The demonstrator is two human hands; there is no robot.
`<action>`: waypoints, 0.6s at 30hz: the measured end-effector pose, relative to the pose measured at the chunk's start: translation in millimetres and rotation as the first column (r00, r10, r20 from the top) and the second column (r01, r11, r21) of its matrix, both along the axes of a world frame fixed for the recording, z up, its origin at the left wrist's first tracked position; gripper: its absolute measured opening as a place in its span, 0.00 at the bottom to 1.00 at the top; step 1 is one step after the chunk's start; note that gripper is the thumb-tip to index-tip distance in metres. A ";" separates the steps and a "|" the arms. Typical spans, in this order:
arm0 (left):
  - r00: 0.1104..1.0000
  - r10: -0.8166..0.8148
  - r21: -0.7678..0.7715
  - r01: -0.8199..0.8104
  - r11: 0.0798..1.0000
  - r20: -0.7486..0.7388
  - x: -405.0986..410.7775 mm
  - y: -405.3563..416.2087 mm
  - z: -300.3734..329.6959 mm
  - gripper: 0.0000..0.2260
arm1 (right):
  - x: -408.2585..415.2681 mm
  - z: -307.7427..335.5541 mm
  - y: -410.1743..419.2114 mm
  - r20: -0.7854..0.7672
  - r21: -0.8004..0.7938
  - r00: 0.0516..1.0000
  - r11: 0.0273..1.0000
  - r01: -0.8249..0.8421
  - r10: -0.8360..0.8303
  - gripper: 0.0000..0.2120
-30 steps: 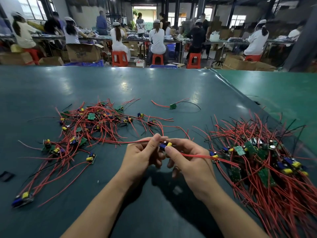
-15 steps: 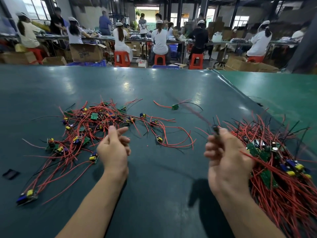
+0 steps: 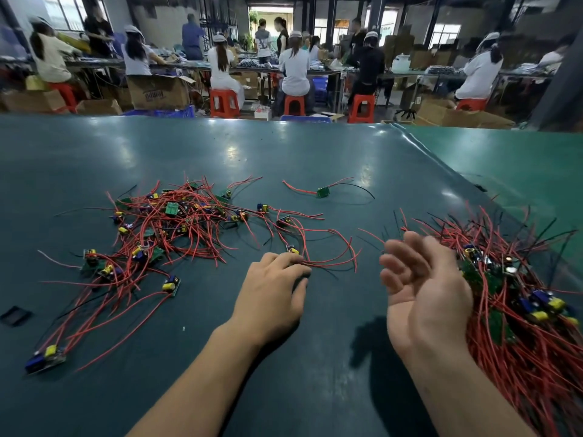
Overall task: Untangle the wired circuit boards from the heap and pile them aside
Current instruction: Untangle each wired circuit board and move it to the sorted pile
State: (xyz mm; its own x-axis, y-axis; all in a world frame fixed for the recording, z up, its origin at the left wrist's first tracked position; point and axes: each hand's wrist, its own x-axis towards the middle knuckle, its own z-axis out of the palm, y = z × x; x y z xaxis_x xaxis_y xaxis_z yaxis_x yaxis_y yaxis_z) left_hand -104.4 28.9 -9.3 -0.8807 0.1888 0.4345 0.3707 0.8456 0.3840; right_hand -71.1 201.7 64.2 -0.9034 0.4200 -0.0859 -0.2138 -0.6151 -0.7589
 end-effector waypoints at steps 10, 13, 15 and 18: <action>0.997 0.078 -0.016 -0.077 0.997 0.026 -5.7 -1.9 6.2 0.13 | -13.7 -31.4 -14.6 0.067 0.506 0.989 0.849 -0.149 0.133 0.07; 0.993 0.119 0.092 -0.121 0.988 0.022 -1.7 -3.9 9.0 0.11 | -15.7 -35.5 -14.4 0.113 0.532 0.980 0.823 -0.199 0.164 0.07; 0.991 0.123 0.144 -0.131 0.981 0.061 -1.6 -5.4 7.8 0.14 | -14.5 -37.6 -15.6 0.126 0.550 0.974 0.804 -0.229 0.191 0.07; 0.986 0.150 0.087 -0.157 0.984 0.078 -2.6 -8.1 6.6 0.12 | -13.6 -41.6 -18.2 0.156 0.599 0.958 0.749 -0.284 0.239 0.07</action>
State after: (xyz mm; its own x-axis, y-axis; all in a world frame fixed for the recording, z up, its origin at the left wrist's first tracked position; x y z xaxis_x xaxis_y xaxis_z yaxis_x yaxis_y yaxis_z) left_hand -106.9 20.8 -2.7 -0.9253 0.0106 0.3790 0.2080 0.8499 0.4842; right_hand -84.6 183.5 22.6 -0.9875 0.1513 0.0433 -0.0503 -0.0430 -0.9978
